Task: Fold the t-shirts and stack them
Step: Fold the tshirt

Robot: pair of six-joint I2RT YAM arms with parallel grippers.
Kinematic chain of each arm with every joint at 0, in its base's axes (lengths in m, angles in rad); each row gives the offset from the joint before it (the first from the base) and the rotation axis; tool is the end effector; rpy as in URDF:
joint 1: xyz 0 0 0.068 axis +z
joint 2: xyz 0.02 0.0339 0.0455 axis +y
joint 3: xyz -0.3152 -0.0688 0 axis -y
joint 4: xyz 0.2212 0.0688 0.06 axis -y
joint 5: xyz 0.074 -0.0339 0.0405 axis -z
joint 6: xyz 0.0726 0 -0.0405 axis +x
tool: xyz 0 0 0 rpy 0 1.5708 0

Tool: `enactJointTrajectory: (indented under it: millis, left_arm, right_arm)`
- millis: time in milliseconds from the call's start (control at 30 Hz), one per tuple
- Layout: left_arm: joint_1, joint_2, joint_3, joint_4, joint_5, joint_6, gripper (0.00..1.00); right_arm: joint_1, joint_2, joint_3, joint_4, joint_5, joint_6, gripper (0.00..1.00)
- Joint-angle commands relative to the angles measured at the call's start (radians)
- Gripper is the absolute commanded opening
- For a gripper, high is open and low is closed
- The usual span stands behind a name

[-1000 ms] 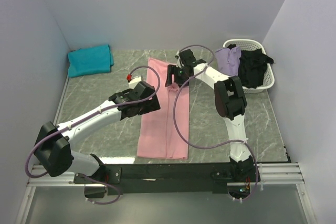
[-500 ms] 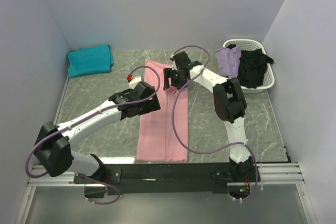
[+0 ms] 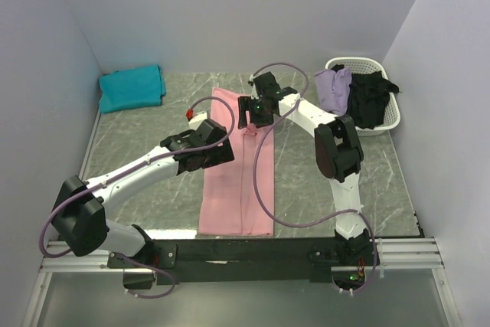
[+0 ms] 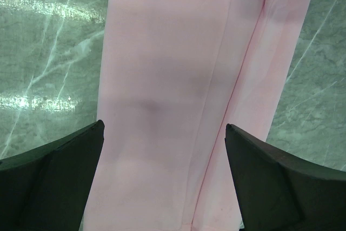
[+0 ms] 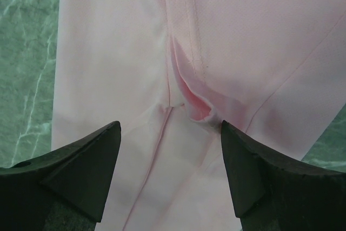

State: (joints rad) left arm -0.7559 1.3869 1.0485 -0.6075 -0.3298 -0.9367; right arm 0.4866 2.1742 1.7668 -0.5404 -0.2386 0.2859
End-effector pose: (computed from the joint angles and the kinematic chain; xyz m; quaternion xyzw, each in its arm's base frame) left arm 0.2158 -0.1711 0.2908 -0.1350 0.9303 -0.1235 0.3179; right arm 0.4428 0.2537 0.2231 -0.1310 0.9367 0.2196 0.2392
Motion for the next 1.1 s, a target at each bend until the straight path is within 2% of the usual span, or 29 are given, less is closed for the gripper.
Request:
enactJointTrajectory:
  millis: [0, 767, 1067]
  left_arm:
    - [0.003, 0.004, -0.004, 0.02, 0.002, 0.013, 0.99]
    - [0.006, 0.021, -0.007, 0.02, 0.003, 0.01, 0.99]
    - [0.009, -0.009, -0.018, 0.026, -0.009, 0.009, 1.0]
  right_arm:
    - [0.01, -0.033, 0.003, 0.02, -0.041, -0.014, 0.81]
    - [0.027, -0.034, -0.142, 0.066, -0.099, 0.016, 0.8]
    - [0.026, -0.171, -0.15, 0.071, -0.059, 0.018, 0.81]
